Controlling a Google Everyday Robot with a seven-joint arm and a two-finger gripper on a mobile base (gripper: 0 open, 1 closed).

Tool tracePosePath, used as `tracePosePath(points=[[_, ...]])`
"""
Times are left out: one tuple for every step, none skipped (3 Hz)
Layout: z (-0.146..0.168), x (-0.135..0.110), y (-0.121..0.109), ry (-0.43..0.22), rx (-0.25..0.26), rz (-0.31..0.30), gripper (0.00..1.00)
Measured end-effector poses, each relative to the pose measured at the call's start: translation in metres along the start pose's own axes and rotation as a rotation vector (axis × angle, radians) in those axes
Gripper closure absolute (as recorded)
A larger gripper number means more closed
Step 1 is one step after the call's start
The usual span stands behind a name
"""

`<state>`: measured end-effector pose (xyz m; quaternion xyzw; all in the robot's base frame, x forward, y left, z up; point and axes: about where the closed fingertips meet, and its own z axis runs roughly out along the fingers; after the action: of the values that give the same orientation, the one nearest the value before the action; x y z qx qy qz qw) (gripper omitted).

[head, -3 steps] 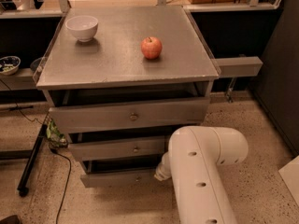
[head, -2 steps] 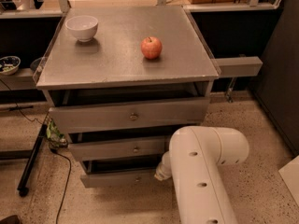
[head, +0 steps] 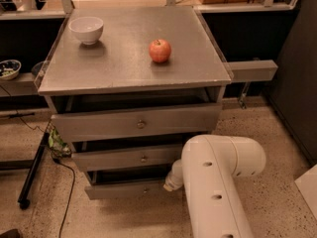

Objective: Open bottom drawer

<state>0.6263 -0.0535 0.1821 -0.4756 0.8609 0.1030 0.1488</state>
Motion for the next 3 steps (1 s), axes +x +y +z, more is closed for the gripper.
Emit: tracePosePath(points=[[-0.0018,-0.0008,-0.0027,-0.007,-0.006,0.010,1.00],[-0.0026,-0.0009,-0.0036,-0.007,-0.006,0.010,1.00],[-0.0055,0.0035,0.0011,-0.023,-0.032,0.030,1.00]])
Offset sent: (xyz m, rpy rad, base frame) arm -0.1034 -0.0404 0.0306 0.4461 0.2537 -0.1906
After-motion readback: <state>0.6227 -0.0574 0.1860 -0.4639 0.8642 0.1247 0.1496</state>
